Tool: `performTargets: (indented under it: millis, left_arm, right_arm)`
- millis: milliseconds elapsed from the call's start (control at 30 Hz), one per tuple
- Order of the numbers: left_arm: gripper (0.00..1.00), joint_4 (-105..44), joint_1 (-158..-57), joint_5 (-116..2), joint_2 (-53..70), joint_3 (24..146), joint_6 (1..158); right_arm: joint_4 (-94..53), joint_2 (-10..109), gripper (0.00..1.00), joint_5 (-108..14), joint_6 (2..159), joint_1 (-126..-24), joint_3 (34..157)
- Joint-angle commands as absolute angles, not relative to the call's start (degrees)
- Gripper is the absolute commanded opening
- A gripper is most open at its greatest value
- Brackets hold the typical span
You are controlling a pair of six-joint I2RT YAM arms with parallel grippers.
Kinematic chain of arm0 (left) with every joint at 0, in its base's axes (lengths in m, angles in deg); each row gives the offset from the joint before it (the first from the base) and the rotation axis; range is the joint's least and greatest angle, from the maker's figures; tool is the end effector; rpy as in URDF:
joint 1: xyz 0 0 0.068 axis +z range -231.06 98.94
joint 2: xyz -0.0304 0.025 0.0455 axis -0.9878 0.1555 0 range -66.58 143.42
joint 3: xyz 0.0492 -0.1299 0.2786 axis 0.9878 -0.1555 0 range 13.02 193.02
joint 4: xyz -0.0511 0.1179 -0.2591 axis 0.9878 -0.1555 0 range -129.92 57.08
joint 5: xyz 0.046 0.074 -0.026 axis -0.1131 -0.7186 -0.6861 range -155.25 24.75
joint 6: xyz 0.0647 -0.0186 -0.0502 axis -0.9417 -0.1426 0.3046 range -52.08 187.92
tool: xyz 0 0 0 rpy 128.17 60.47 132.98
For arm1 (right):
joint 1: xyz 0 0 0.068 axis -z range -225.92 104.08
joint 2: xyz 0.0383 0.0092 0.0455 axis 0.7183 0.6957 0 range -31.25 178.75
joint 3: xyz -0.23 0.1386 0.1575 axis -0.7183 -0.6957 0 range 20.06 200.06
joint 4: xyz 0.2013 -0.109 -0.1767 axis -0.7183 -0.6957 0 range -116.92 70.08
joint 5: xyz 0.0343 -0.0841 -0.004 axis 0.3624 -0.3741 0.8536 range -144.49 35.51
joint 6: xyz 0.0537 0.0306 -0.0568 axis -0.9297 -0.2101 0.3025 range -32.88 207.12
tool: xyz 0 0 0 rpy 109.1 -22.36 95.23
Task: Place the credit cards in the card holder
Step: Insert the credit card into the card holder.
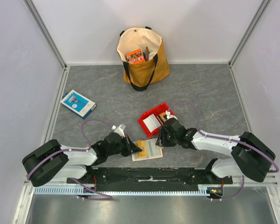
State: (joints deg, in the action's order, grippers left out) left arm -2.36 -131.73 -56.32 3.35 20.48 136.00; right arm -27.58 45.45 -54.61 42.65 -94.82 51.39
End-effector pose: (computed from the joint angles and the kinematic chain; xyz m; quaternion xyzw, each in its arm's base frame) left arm 0.1308 -0.1777 0.1056 -0.0945 0.8672 -0.4512 0.1880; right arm 0.1805 0.2067 0.1379 -0.0364 0.9477 0.2300 0.2183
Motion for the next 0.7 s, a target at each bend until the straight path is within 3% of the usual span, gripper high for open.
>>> performTargets:
  millis: [0, 667]
  left_arm:
    - [0.02, 2.66, -132.65, -58.21, 5.40, 19.17, 137.10]
    - [0.02, 11.81, -133.88, -58.74, 4.26, 13.46, 134.63]
  right_arm:
    - [-29.94, 48.02, 0.47, -56.25, 43.08, -95.40, 50.99]
    - [-31.96, 50.84, 0.46, -59.58, 41.77, -95.57, 50.73]
